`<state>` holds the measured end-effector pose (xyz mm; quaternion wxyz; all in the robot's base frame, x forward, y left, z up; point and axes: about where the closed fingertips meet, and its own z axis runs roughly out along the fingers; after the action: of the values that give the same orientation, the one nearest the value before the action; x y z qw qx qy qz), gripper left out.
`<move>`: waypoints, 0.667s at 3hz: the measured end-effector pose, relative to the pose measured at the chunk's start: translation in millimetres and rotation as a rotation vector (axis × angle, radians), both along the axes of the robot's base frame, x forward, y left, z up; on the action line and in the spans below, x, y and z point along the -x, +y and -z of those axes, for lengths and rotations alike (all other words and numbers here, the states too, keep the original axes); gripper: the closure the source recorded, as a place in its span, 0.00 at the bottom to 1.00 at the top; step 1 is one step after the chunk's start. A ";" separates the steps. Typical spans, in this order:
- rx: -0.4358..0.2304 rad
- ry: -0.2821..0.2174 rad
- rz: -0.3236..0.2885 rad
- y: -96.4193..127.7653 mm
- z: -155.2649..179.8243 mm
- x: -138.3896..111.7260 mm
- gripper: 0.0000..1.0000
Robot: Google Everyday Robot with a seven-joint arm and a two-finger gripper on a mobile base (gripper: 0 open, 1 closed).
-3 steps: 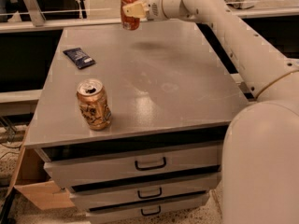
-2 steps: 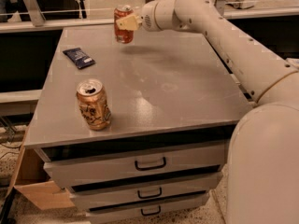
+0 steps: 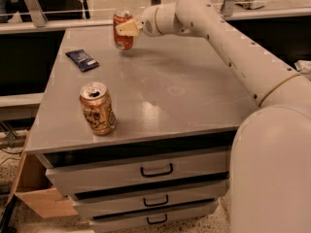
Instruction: Move coke can near rxbar blueberry
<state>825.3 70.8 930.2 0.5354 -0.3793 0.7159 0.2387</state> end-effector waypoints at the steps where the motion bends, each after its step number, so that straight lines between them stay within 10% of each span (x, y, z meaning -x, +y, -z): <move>1: -0.001 0.002 -0.056 22.0 6.5 7.5 1.00; 2: 0.003 0.009 -0.100 38.6 10.3 15.4 1.00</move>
Offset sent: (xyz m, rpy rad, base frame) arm -0.0240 0.0509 -0.0110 -0.0077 0.0106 0.1412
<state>809.9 109.4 919.9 0.5193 -0.4143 0.6987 0.2656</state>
